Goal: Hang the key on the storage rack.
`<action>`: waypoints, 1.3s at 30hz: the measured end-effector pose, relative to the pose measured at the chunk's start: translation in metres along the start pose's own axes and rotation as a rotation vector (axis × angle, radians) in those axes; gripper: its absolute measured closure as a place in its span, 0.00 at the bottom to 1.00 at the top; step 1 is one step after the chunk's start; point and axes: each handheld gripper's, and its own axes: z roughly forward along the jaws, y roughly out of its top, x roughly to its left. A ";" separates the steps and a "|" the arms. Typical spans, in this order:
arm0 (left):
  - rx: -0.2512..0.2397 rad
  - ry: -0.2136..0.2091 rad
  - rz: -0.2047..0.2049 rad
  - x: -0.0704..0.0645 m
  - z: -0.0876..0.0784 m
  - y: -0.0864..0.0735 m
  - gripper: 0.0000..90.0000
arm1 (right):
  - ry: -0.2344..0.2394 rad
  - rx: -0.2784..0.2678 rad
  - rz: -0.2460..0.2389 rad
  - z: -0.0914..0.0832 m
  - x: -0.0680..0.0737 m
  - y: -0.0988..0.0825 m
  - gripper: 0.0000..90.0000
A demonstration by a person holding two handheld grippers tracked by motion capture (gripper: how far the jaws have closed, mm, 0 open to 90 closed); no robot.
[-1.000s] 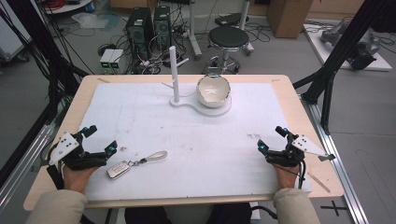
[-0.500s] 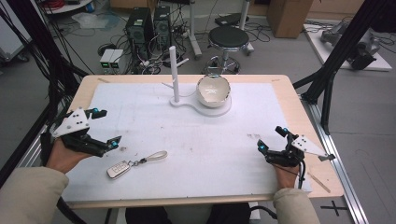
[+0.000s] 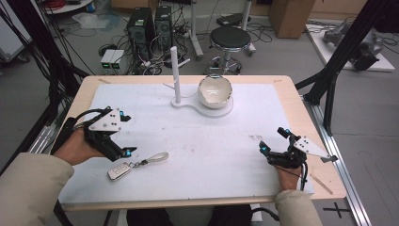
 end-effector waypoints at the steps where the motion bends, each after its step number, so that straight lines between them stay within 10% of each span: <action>1: 0.010 -0.010 0.009 -0.002 0.003 0.002 0.04 | 0.001 0.000 0.000 0.000 0.000 0.000 0.01; 12: 0.198 -0.098 -0.018 -0.014 0.041 -0.002 0.04 | 0.000 0.000 0.000 0.000 0.000 0.000 0.01; 22: 0.259 -0.190 -0.075 -0.014 0.058 -0.005 0.14 | 0.001 0.000 0.001 0.000 0.000 0.000 0.01; 39: 0.406 -0.232 -0.108 -0.018 0.084 -0.018 0.19 | -0.001 -0.002 -0.001 0.000 0.000 0.000 0.01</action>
